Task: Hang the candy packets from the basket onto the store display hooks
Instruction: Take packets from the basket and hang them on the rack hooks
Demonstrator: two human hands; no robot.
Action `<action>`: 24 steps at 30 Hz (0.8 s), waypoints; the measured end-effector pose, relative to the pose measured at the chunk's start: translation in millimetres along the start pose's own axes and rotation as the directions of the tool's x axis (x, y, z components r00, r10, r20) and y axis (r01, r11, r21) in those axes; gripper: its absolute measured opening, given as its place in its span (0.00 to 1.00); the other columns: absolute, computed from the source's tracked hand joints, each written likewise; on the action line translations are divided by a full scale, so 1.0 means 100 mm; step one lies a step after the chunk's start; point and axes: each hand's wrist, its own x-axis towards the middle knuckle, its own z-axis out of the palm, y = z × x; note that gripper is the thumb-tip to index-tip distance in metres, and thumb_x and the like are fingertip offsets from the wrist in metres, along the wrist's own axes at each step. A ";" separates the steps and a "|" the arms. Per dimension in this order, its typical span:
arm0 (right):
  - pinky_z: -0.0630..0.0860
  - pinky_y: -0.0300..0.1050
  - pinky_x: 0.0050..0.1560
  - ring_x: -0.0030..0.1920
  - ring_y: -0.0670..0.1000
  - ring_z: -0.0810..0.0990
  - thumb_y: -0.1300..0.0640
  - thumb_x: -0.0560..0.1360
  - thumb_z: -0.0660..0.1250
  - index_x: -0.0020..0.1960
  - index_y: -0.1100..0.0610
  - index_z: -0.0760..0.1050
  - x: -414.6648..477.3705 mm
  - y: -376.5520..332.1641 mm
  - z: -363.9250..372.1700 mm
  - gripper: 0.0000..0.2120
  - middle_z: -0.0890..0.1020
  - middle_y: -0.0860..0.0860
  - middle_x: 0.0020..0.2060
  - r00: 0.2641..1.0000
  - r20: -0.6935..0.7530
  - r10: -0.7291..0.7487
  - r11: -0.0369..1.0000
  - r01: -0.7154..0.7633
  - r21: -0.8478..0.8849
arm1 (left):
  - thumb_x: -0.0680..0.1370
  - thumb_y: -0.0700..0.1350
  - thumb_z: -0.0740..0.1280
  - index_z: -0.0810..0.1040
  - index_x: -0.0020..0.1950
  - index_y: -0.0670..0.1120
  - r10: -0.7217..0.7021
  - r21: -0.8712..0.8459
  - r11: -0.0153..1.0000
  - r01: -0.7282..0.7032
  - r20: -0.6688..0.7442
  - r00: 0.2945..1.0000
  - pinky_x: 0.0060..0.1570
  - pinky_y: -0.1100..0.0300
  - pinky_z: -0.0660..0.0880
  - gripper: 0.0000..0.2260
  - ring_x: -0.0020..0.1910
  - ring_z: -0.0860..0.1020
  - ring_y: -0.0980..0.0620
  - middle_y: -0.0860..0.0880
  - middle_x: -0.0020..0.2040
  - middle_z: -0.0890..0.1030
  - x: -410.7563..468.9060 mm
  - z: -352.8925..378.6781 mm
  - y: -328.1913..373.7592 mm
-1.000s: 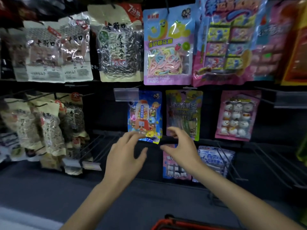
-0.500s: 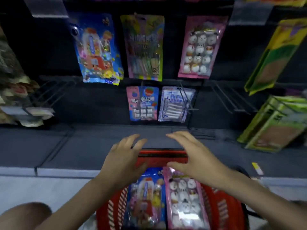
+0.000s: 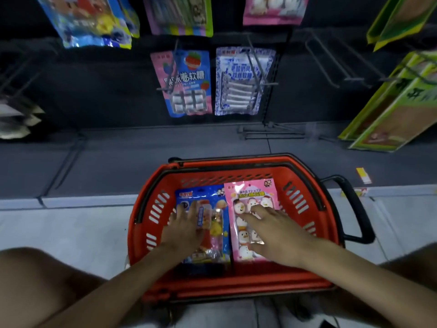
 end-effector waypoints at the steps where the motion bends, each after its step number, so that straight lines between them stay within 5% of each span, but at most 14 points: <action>1: 0.65 0.52 0.73 0.75 0.60 0.68 0.43 0.82 0.64 0.83 0.50 0.54 0.00 0.00 0.05 0.35 0.61 0.55 0.78 1.000 0.014 0.000 1.000 0.000 -0.014 | 0.76 0.66 0.56 0.46 0.84 0.58 -0.040 -0.024 0.999 0.040 0.008 0.999 0.65 0.39 0.73 0.40 0.74 0.64 0.32 0.41 0.81 0.56 0.04 0.04 -0.01; 5: 0.64 0.55 0.75 0.75 0.61 0.66 0.45 0.82 0.65 0.82 0.52 0.57 0.02 -0.01 0.20 0.33 0.63 0.57 0.77 1.000 0.026 -0.008 0.996 0.010 -0.089 | 0.76 0.66 0.68 0.45 0.85 0.53 -0.237 -0.378 0.881 0.283 0.165 0.957 0.67 0.41 0.72 0.47 0.75 0.67 0.33 0.37 0.83 0.54 0.19 0.13 -0.06; 8: 0.65 0.56 0.75 0.74 0.61 0.67 0.46 0.81 0.65 0.81 0.52 0.58 0.02 0.00 0.24 0.32 0.62 0.57 0.78 0.999 0.053 -0.009 0.996 0.014 -0.091 | 0.68 0.67 0.76 0.48 0.83 0.48 -0.227 -0.625 0.681 0.381 0.315 0.922 0.51 0.51 0.80 0.55 0.52 0.84 0.45 0.39 0.73 0.75 0.24 0.14 -0.09; 12: 0.69 0.55 0.71 0.71 0.61 0.69 0.46 0.81 0.65 0.82 0.51 0.57 0.02 -0.02 0.27 0.33 0.65 0.56 0.75 0.995 0.097 -0.024 0.998 0.030 -0.061 | 0.57 0.63 0.86 0.61 0.79 0.39 -0.313 -0.743 0.487 0.460 0.344 0.886 0.58 0.48 0.80 0.60 0.57 0.83 0.43 0.43 0.63 0.82 0.35 0.19 -0.16; 15: 0.69 0.55 0.71 0.71 0.60 0.69 0.45 0.81 0.64 0.81 0.51 0.57 0.01 -0.03 0.28 0.32 0.65 0.56 0.74 0.995 0.089 -0.035 0.997 0.041 -0.070 | 0.68 0.50 0.84 0.71 0.70 0.36 -0.409 -0.764 0.447 0.464 0.287 0.866 0.45 0.54 0.79 0.38 0.52 0.83 0.45 0.42 0.56 0.84 0.25 0.05 -0.07; 18: 0.68 0.54 0.71 0.72 0.59 0.69 0.45 0.81 0.64 0.80 0.51 0.59 0.01 -0.02 0.26 0.31 0.65 0.56 0.74 0.997 0.078 -0.025 0.995 0.032 -0.092 | 0.72 0.43 0.82 0.81 0.50 0.40 -0.402 -0.785 0.431 0.446 0.275 0.873 0.37 0.61 0.79 0.14 0.38 0.84 0.53 0.46 0.43 0.87 0.15 -0.03 -0.03; 20: 0.67 0.54 0.72 0.72 0.59 0.69 0.46 0.81 0.64 0.79 0.51 0.60 0.02 -0.01 0.23 0.29 0.66 0.56 0.74 0.998 0.063 -0.020 0.994 0.027 -0.102 | 0.70 0.43 0.83 0.80 0.45 0.43 -0.368 -0.814 0.393 0.427 0.287 0.885 0.43 0.61 0.80 0.13 0.37 0.82 0.55 0.48 0.42 0.87 0.08 -0.10 0.00; 22: 0.67 0.53 0.73 0.72 0.59 0.69 0.46 0.82 0.63 0.80 0.50 0.60 0.02 0.00 0.20 0.29 0.65 0.55 0.74 0.998 0.060 -0.019 0.995 0.025 -0.098 | 0.67 0.43 0.85 0.83 0.50 0.43 -0.336 -0.843 0.362 0.399 0.281 0.899 0.57 0.53 0.81 0.17 0.45 0.84 0.50 0.47 0.47 0.87 0.01 -0.15 0.01; 24: 0.67 0.53 0.72 0.73 0.60 0.69 0.45 0.82 0.63 0.81 0.50 0.58 0.04 -0.01 0.16 0.30 0.66 0.55 0.75 0.998 0.055 -0.014 0.995 0.019 -0.102 | 0.67 0.44 0.84 0.85 0.53 0.45 -0.302 -0.852 0.425 0.305 0.184 0.935 0.55 0.50 0.83 0.17 0.46 0.87 0.50 0.48 0.47 0.89 -0.04 -0.19 0.01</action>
